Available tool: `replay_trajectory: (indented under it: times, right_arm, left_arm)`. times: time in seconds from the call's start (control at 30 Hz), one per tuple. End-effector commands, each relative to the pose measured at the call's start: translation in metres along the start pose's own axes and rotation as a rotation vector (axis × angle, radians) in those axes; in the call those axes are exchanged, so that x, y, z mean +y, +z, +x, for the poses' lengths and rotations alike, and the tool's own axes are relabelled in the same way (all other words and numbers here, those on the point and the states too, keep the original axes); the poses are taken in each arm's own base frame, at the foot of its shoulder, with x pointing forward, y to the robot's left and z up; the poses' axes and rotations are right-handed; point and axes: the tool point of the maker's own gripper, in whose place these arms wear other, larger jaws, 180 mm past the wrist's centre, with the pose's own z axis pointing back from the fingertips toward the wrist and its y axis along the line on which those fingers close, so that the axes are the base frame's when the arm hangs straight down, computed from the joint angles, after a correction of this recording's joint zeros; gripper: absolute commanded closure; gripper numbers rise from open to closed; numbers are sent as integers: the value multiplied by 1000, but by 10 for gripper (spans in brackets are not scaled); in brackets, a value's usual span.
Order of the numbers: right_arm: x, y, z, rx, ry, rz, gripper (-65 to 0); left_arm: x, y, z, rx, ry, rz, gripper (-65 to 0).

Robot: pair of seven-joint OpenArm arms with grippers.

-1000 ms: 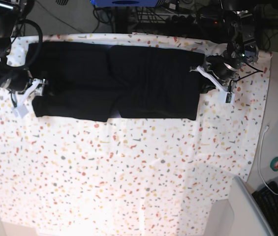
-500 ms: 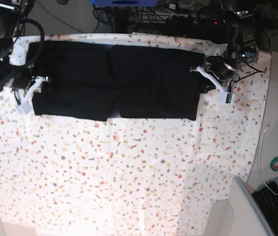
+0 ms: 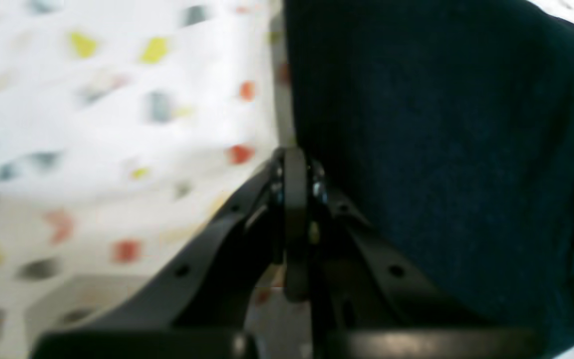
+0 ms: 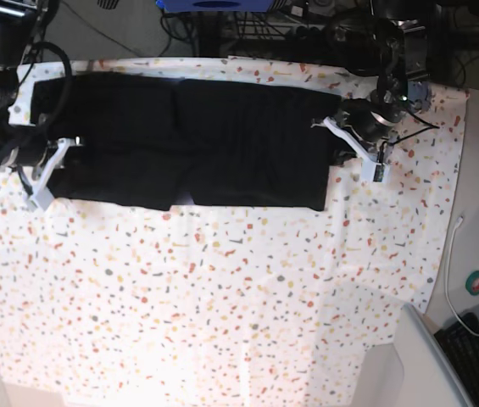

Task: Layout the t-shirt on the table in an organized manner, then fold the t-shirt properly
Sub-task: 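Grasp both ends of the folded strip with both grippers, then fold both strip ends toward the middle with both grippers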

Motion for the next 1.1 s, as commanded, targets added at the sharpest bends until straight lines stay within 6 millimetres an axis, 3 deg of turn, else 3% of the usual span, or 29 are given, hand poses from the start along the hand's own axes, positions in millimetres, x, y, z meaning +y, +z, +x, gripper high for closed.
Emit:
replay_trajectory:
  times: [0.0, 0.17, 0.43, 0.77, 0.93, 1.07]
  right_arm:
    - [8, 8, 15, -54, 14, 1, 0]
    - [44, 20, 31, -114, 4, -21, 0]
    - [101, 0, 50, -80, -62, 10, 0]
    - [177, -18, 55, -60, -49, 119, 0]
    - [190, -19, 62, -74, -43, 146, 0]
    - [186, -27, 65, -54, -112, 129, 0]
  left_arm:
    - [-7, -1, -22, 96, -19, -8, 0]
    - [-26, -8, -24, 90, 2, -35, 0]
    - [-70, -23, -20, 101, -55, -140, 0]
    - [-92, -38, -9, 97, -93, -149, 0]
    - [-93, -39, -1, 85, -101, -149, 0]
    - [-98, -41, -2, 94, -109, -163, 0]
